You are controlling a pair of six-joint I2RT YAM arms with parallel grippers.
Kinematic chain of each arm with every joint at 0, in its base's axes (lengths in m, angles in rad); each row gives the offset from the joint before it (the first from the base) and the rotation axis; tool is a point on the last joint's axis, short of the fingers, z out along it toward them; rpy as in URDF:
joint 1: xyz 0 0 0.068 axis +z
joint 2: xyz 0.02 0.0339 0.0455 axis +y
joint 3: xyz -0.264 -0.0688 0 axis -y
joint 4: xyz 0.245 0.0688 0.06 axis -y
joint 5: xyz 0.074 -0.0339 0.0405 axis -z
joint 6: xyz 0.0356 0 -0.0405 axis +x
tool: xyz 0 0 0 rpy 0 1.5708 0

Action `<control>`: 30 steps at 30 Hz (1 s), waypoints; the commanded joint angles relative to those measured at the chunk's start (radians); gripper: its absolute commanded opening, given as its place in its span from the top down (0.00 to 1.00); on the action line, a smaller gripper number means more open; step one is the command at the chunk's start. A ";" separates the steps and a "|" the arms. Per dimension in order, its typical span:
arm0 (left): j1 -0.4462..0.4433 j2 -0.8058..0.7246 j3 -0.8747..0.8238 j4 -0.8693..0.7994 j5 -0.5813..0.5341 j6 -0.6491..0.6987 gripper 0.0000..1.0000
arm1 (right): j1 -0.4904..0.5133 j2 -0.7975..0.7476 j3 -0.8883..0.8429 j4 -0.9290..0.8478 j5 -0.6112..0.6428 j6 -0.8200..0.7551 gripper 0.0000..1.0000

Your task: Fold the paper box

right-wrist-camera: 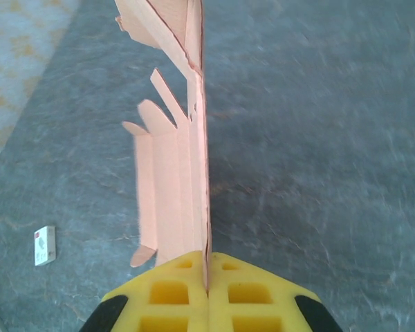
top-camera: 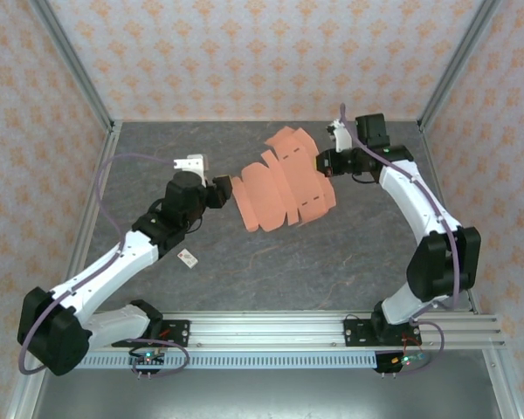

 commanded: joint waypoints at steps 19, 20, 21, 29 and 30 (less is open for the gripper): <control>0.042 -0.117 0.311 -0.298 0.122 0.370 0.27 | 0.147 -0.068 0.389 -0.321 -0.002 -0.405 1.00; 0.043 -0.120 0.308 -0.293 0.139 0.382 0.27 | 0.153 -0.062 0.395 -0.333 -0.004 -0.418 1.00; 0.043 -0.124 0.304 -0.285 0.164 0.398 0.27 | 0.159 -0.056 0.397 -0.348 -0.015 -0.446 1.00; 0.041 -0.051 0.383 -0.346 0.329 0.603 0.27 | 0.189 -0.015 0.433 -0.404 -0.104 -0.582 1.00; 0.041 -0.033 0.401 -0.364 0.352 0.634 0.27 | 0.191 -0.007 0.445 -0.416 -0.109 -0.588 1.00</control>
